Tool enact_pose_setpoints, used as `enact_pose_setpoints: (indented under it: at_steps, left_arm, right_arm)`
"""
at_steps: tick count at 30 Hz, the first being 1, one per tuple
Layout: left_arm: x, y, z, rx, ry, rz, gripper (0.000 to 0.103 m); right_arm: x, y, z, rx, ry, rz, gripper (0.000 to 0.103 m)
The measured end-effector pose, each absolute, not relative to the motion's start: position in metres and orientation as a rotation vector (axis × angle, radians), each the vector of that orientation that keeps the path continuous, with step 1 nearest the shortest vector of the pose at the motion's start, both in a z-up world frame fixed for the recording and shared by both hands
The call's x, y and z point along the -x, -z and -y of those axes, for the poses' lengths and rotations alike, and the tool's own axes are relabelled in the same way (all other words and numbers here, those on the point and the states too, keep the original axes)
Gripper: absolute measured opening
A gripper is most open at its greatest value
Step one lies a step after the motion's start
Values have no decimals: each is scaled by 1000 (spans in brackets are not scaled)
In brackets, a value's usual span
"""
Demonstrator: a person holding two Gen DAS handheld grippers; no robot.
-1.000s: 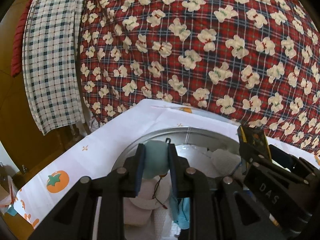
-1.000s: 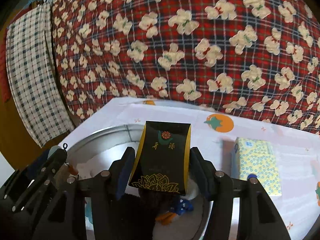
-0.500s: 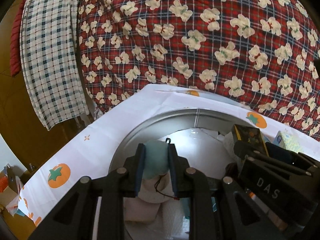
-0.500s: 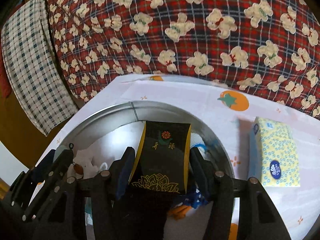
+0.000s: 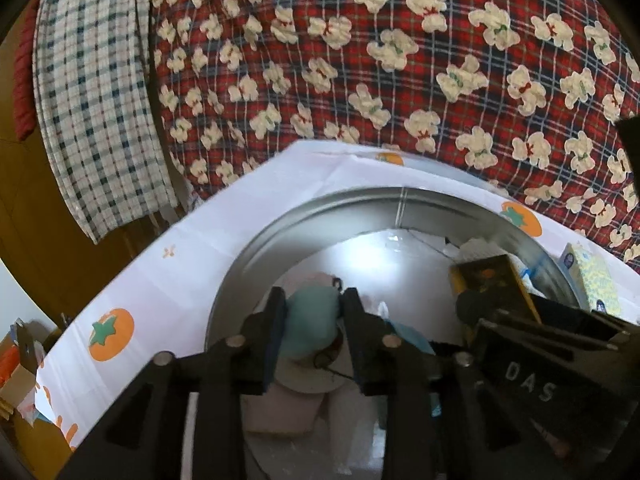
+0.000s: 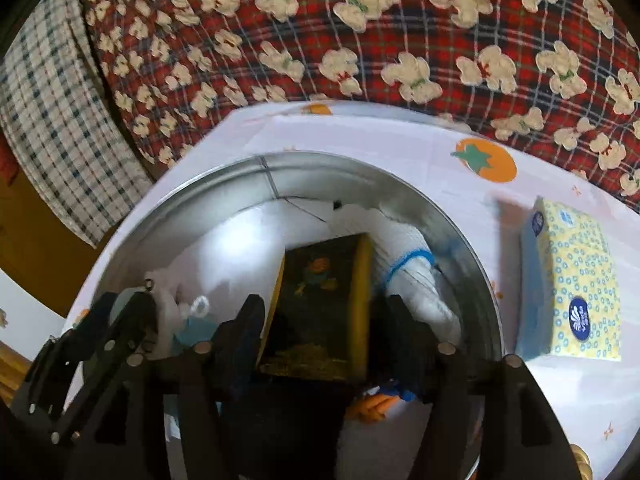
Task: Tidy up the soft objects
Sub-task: 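Lower the card box with the right tool while the left tool lowers the pom-pom into the tin, then open both tools and withdraw them upward from the tin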
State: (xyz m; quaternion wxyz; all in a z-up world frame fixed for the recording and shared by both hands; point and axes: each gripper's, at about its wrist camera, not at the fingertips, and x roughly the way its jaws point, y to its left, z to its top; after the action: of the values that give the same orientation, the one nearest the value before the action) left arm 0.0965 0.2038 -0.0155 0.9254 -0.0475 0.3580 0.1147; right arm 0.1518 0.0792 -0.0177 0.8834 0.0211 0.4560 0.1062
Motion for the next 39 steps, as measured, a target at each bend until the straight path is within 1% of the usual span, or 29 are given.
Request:
enact_pose_setpoints:
  at_steps: [2, 3, 5, 6, 8, 10, 11, 14, 21, 22, 24, 28, 39]
  left_arm:
    - [-100, 17, -207, 105, -248, -776, 60]
    - [-101, 16, -209, 118, -251, -797, 62]
    - [-101, 16, -208, 121, -217, -809, 73]
    - [-100, 16, -206, 112, -215, -812, 77]
    - [-98, 15, -203, 100, -220, -817, 92]
    - [-94, 12, -201, 103, -196, -800, 100]
    - [-90, 10, -198, 102, -192, -784, 102]
    - [-81, 8, -193, 107, -187, -754, 102]
    - [-58, 5, -187, 85, -215, -603, 102]
    - [-55, 5, -186, 88, -210, -588, 102]
    - [-50, 6, -185, 102, -200, -557, 102]
    - [-39, 7, -187, 146, -205, -491, 102]
    - [-16, 6, -183, 111, -252, -319, 102]
  right_arm:
    - [-150, 16, -76, -32, -188, -937, 65]
    - [-148, 15, -71, -43, -182, -936, 65]
    - [-148, 14, -62, -77, -175, -941, 65]
    - [-147, 13, -59, -83, -175, -943, 66]
    - [-142, 10, -51, -95, -166, -919, 69]
    - [-137, 7, -48, -119, -186, -898, 72]
    - [-134, 5, -46, -134, -192, -888, 72]
    - [-123, 1, -44, -141, -186, -835, 78]
    - [-83, 0, -29, -180, -170, -619, 79]
    - [-75, 0, -26, -183, -161, -577, 79]
    - [-61, 0, -22, -184, -147, -501, 84]
    - [-43, -6, -19, -159, -123, -381, 85]
    - [-20, -9, -9, -141, -101, -237, 86]
